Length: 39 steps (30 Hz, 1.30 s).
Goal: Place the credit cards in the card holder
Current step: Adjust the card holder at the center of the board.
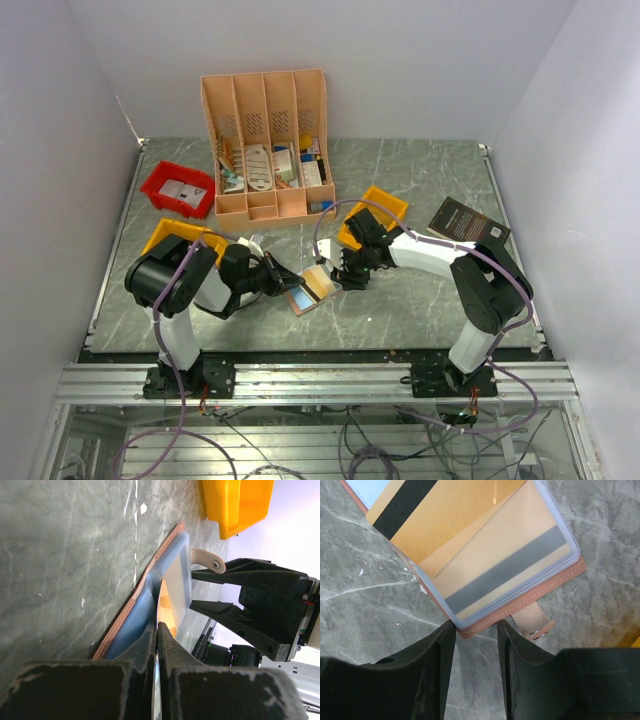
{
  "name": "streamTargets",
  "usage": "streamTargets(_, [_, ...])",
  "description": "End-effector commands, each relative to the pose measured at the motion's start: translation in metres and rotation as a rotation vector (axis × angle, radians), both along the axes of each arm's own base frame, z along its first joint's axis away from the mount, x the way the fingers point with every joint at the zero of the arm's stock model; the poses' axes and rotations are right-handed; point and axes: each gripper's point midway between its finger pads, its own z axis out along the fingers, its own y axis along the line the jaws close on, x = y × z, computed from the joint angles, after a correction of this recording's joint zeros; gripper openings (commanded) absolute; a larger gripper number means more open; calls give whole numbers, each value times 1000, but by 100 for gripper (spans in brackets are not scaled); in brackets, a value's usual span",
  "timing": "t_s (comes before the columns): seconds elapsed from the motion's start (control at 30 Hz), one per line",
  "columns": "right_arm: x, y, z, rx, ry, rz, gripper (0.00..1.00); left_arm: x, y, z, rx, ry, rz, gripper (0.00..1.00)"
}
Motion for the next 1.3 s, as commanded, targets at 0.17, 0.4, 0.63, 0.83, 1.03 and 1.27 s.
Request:
streamTargets(0.17, [0,1,-19,-42,-1,5,39,-8,2,-15,64,58,-25,7])
streamTargets(0.4, [-1,2,-19,-41,-1,10,39,-3,1,-16,62,64,-10,7])
streamTargets(0.63, [-1,3,-18,-38,-4,10,39,1,-2,-14,48,59,-13,7])
streamTargets(0.83, [-1,3,-18,-38,-2,12,39,1,-3,-17,46,62,-18,7])
streamTargets(1.03, [-1,4,-18,-39,-5,11,39,4,-5,-18,48,60,-24,7])
streamTargets(1.27, [1,6,-8,-31,-17,11,43,7,-6,-23,68,63,-30,7])
